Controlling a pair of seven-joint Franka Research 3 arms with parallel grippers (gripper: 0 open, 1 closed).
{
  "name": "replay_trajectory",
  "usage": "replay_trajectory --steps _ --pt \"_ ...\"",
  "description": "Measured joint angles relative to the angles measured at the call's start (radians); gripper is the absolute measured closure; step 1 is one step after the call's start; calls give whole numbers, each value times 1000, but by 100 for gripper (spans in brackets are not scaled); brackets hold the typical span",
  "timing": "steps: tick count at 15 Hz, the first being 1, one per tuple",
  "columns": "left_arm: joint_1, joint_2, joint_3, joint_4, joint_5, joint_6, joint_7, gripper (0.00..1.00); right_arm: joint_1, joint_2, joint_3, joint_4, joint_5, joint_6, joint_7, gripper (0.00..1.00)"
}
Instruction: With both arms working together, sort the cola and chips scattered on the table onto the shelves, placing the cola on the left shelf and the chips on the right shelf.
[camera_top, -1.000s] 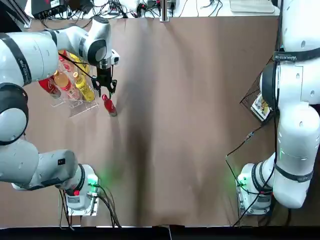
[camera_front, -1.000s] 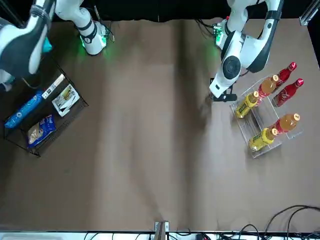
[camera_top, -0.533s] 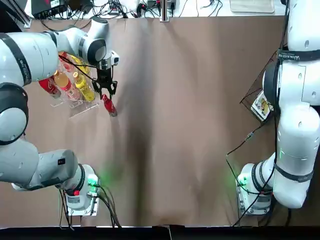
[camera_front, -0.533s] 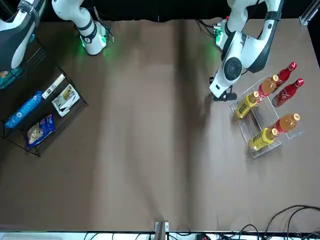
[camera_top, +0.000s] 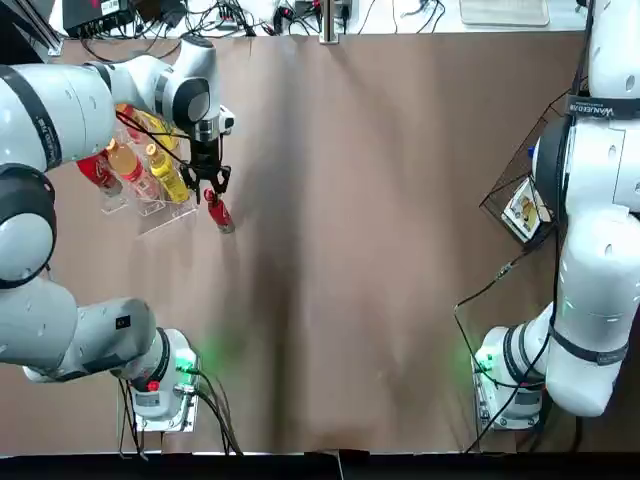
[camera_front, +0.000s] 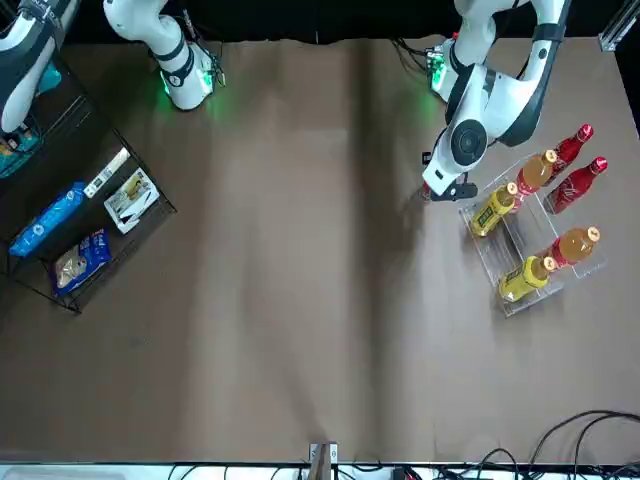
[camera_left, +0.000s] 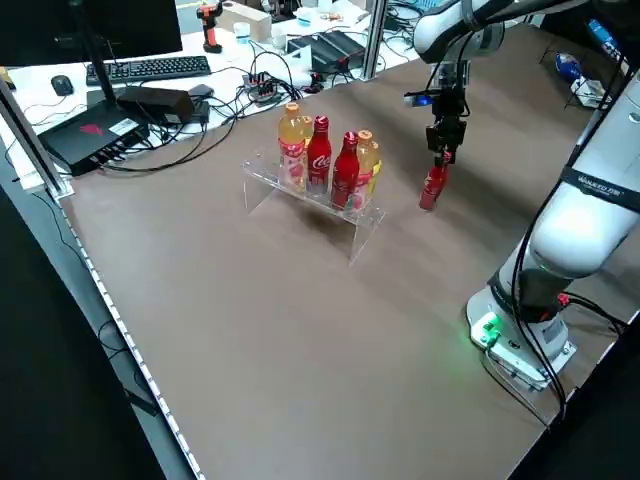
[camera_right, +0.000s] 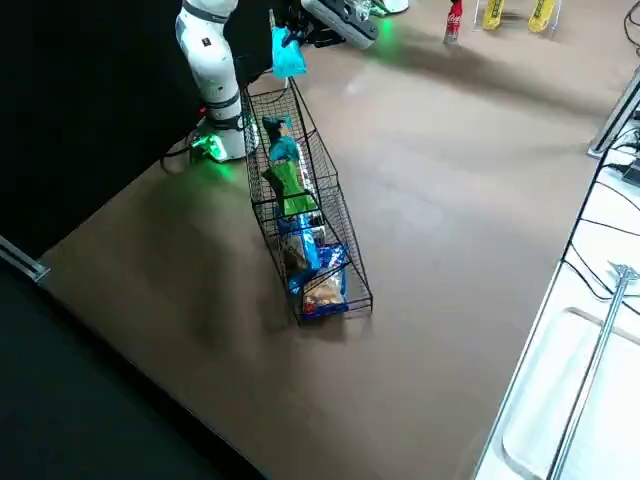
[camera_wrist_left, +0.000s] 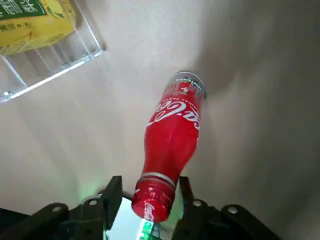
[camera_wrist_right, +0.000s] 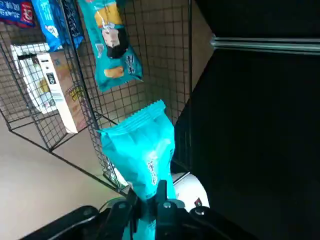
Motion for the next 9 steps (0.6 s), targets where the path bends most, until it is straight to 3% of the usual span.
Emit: replay_trajectory --steps 7,9 --pt "0 0 -1 -3 -7 -2 -14 53 -45 -35 1 -3 0 77 -13 84" --pt "-3 0 -3 -3 -9 -2 -42 62 -73 -67 41 -4 1 77 -14 84"
